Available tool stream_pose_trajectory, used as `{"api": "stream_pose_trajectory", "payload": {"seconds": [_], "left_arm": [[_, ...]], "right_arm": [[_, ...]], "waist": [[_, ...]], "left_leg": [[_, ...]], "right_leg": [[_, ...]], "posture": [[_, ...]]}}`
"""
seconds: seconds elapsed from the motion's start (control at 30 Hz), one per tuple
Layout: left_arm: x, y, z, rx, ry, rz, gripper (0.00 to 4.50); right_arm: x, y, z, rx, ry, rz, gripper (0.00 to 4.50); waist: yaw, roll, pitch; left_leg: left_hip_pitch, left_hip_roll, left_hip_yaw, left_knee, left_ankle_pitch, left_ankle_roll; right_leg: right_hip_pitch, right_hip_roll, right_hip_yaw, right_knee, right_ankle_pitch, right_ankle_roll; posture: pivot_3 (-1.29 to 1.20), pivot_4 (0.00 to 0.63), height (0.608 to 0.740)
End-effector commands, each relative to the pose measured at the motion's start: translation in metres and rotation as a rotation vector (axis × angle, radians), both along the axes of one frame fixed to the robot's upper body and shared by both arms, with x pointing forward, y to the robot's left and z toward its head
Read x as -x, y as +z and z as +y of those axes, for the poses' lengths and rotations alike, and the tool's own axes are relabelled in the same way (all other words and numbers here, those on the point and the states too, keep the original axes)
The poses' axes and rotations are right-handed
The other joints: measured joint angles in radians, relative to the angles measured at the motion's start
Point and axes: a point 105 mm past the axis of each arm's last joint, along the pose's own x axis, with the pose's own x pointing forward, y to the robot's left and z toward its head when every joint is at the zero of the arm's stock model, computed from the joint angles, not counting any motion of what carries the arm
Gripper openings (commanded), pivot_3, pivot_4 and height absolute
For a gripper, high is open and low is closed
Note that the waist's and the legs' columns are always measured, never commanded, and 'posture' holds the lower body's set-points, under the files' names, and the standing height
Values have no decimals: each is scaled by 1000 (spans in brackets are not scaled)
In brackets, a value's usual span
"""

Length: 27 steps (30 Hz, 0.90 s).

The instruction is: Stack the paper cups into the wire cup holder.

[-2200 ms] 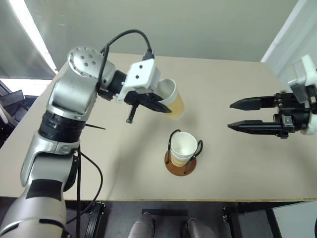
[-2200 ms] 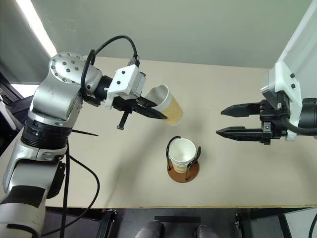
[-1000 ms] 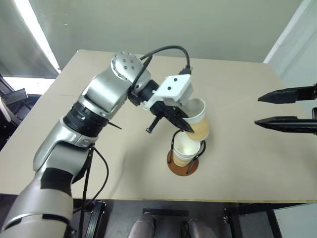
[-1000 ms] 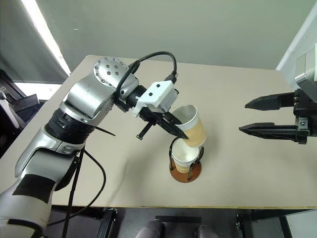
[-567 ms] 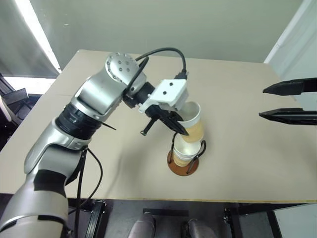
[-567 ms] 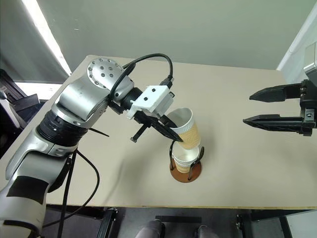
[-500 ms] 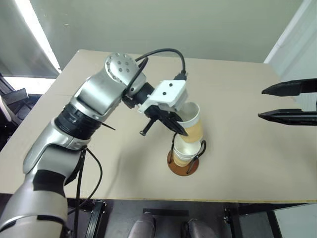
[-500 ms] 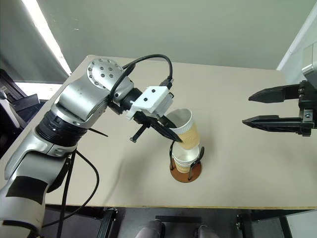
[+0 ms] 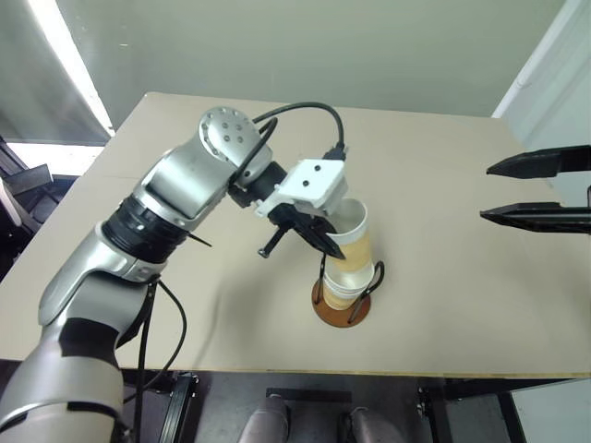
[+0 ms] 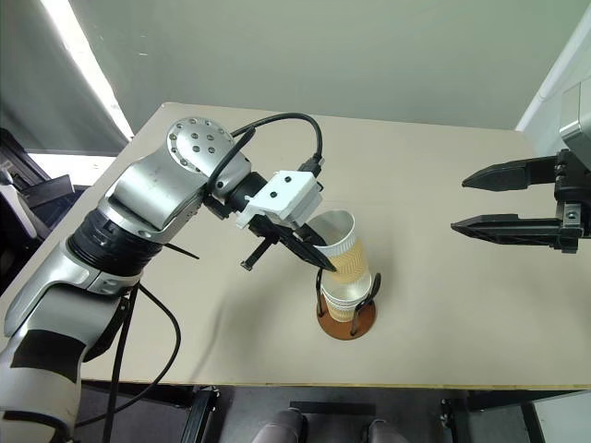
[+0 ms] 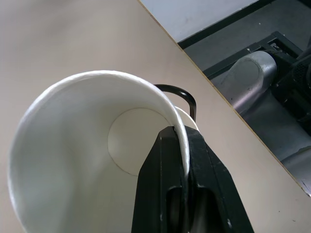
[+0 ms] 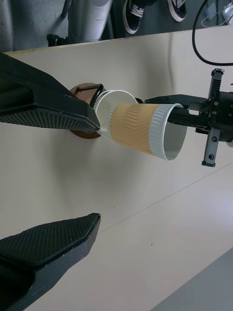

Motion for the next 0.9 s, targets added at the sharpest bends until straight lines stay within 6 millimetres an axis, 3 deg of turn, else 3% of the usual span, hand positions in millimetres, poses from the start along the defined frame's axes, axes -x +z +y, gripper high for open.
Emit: {"api": "stream_pose_trajectory", "payload": {"seconds": [0.03, 0.73, 0.83, 0.9], "left_arm": [[6, 0, 1, -15, -47, 5, 18], [2, -6, 2, -44, -35, -7, 18], [0, -7, 2, -42, -27, -10, 659], [0, -6, 1, -39, -28, -9, 1352]], "right_arm": [[2, 9, -1, 5, -5, -43, 2702], [0, 11, -1, 4, -1, -56, 2702], [0, 10, -1, 2, -3, -54, 2702], [-1, 10, -1, 2, -4, -53, 2702]], "waist": [[0, 0, 0], [0, 0, 0], [0, 0, 0], [0, 0, 0]], "left_leg": [[0, 0, 0, 0, 0, 0], [0, 0, 0, 0, 0, 0], [0, 0, 0, 0, 0, 0], [0, 0, 0, 0, 0, 0]], "right_leg": [[0, 0, 0, 0, 0, 0], [0, 0, 0, 0, 0, 0], [0, 0, 0, 0, 0, 0], [0, 0, 0, 0, 0, 0]], "posture": [[0, 150, 740], [0, 150, 740], [0, 150, 740], [0, 150, 740]]}}
